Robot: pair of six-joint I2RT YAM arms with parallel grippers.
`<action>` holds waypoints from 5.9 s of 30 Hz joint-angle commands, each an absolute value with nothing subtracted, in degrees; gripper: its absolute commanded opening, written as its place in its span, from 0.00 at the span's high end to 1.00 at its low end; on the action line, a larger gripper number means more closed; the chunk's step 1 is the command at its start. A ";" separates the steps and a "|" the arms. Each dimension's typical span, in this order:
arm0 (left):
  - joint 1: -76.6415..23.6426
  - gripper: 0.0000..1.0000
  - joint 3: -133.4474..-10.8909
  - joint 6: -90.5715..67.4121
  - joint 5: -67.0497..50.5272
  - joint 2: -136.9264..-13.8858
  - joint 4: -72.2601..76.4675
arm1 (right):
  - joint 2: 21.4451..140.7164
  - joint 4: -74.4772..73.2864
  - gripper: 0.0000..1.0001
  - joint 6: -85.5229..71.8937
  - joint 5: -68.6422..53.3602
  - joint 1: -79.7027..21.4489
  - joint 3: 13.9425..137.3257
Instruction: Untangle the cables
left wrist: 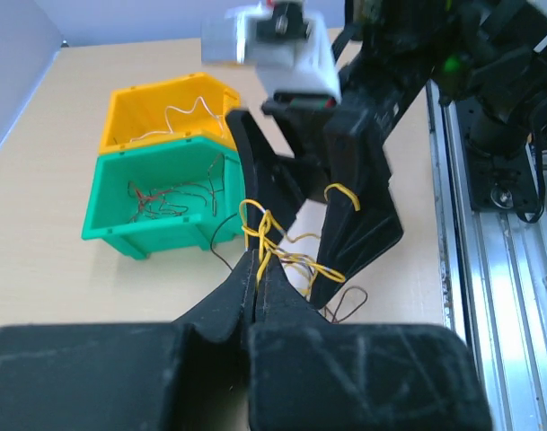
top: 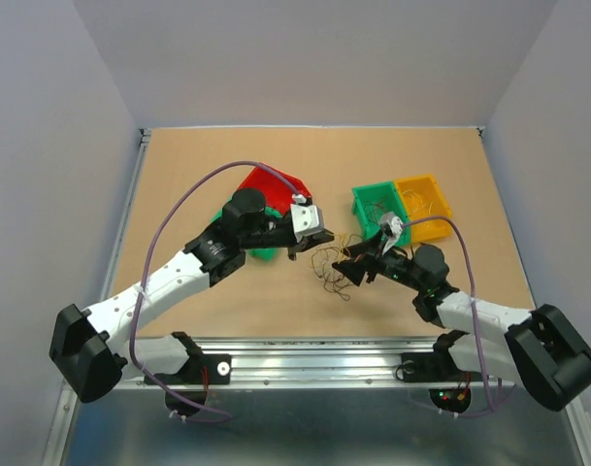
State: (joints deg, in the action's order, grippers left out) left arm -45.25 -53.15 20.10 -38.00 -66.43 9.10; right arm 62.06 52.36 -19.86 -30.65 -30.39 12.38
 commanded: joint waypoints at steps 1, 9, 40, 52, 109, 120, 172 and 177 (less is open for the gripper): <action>-45.09 1.00 -59.66 20.57 -38.59 -64.07 7.74 | 67.58 61.87 0.42 -17.58 -36.46 -31.38 17.13; -43.51 1.00 -72.05 17.49 -30.15 -63.63 5.01 | 72.77 62.23 0.60 -16.08 -36.83 -33.13 18.98; -43.07 1.00 -88.69 30.50 23.02 -64.86 15.82 | 56.00 57.22 0.99 -12.92 -41.56 -33.31 11.96; -37.71 1.00 -81.48 25.33 12.88 -60.92 14.96 | 37.10 50.46 0.40 -16.25 -42.90 -33.22 8.17; -20.06 1.00 -61.51 23.92 -23.28 -93.06 32.26 | 58.01 66.80 0.04 -16.79 -31.73 -34.37 10.55; -15.03 1.00 -66.70 25.31 -30.15 -99.31 21.54 | 56.60 66.53 0.04 -16.79 -31.55 -34.36 9.84; -29.27 0.26 -45.97 44.56 -42.71 -68.91 -0.26 | 89.38 13.01 0.61 -9.23 -10.46 -43.33 42.54; -29.36 0.26 -45.88 44.47 -43.42 -69.08 -0.26 | 82.54 14.23 0.99 -7.91 -15.20 -43.77 38.77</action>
State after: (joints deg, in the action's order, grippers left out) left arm -28.93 -46.41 44.73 -41.78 -70.91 -1.56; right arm 88.49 12.43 -9.41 -13.02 -42.92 39.24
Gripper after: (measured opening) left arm 0.742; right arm 0.032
